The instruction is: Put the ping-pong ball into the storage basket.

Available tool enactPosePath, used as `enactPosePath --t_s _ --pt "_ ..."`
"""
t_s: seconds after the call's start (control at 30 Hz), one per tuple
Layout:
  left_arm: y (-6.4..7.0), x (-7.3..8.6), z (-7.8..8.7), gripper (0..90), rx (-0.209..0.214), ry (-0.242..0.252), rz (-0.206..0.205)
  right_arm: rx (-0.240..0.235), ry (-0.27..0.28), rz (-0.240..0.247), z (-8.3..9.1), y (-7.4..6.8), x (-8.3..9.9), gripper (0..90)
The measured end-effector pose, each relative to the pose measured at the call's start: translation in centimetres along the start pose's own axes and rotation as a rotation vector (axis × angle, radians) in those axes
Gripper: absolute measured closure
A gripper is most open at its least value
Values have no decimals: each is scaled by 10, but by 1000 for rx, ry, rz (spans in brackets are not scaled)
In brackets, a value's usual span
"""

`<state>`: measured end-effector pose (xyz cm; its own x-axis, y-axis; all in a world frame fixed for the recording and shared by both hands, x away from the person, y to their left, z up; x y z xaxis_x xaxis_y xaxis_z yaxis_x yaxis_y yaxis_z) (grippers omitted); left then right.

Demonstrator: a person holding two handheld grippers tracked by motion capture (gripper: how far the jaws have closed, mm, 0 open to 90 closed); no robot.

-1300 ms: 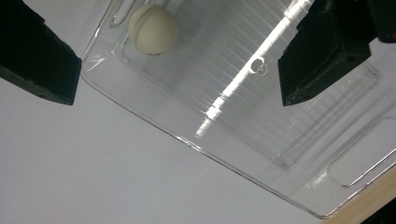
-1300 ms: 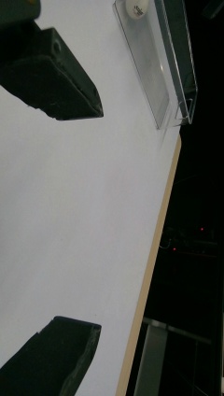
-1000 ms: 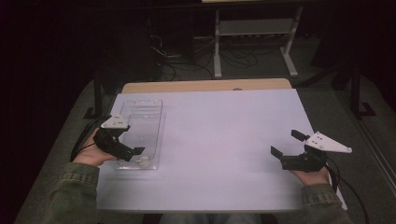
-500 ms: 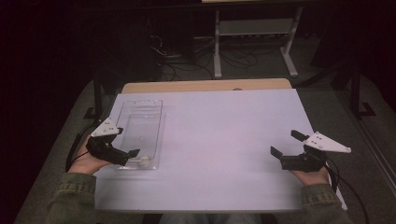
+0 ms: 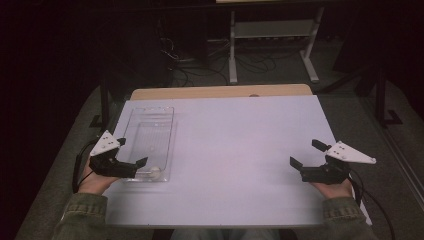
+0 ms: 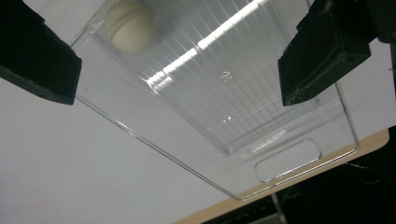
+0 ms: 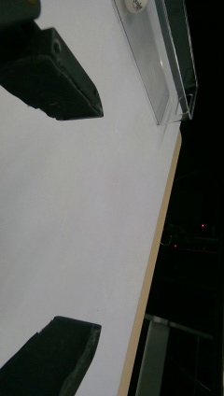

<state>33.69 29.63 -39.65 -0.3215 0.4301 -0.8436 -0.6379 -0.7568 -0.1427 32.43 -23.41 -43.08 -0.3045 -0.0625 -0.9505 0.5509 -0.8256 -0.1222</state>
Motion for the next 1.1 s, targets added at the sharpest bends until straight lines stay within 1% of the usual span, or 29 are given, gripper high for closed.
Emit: enactPosePath --t_s 0.03,0.1,0.13,0.17,0.2,0.33,0.47,0.57,0.6,0.63,0.77,0.83,0.97,1.07,1.1 --pt "1 1 0 0 -6 13 13 2 -1 -2 0 0 0 0" --pt "1 2 0 0 -21 33 25 2 -1 -3 0 0 0 0" --pt "1 2 0 0 -23 40 35 2 -1 -2 0 0 0 0" --pt "1 2 0 0 -23 40 35 2 -1 -2 0 0 0 0" --pt "0 4 -1 0 -36 49 63 3 -1 -3 0 0 0 0" --pt "0 8 -2 0 -50 62 71 3 1 -5 1 1 0 0" --pt "2 10 -2 0 -59 86 87 3 2 -4 1 1 0 0" --pt "3 11 -1 0 -81 120 98 3 2 -4 1 1 0 0" --pt "3 11 -1 0 -81 120 98 3 2 -4 1 1 0 0" --pt "4 12 -1 0 -90 139 99 2 1 -4 1 0 0 0" --pt "5 15 -1 0 -103 150 106 0 2 -4 1 0 0 0" --pt "5 16 0 0 -117 164 107 0 2 -4 1 1 0 0" --pt "4 19 2 0 -133 193 123 0 2 -4 1 0 0 0" --pt "2 21 5 0 -143 228 156 1 0 -2 0 0 0 0" --pt "0 21 6 0 -146 246 173 1 0 -3 0 0 0 0"
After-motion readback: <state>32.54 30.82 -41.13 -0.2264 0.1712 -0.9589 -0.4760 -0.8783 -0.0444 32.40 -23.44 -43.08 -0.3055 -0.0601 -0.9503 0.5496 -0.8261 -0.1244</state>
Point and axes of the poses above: each handheld gripper's, and its own axes: z roughly backward along the jaws, x roughly out of its underside, y roughly to its right, the point moved 6 cm from there along -z, roughly forward along the jaws, and after that the axes turned 4 degrees about -z, right-handed, at the moved point
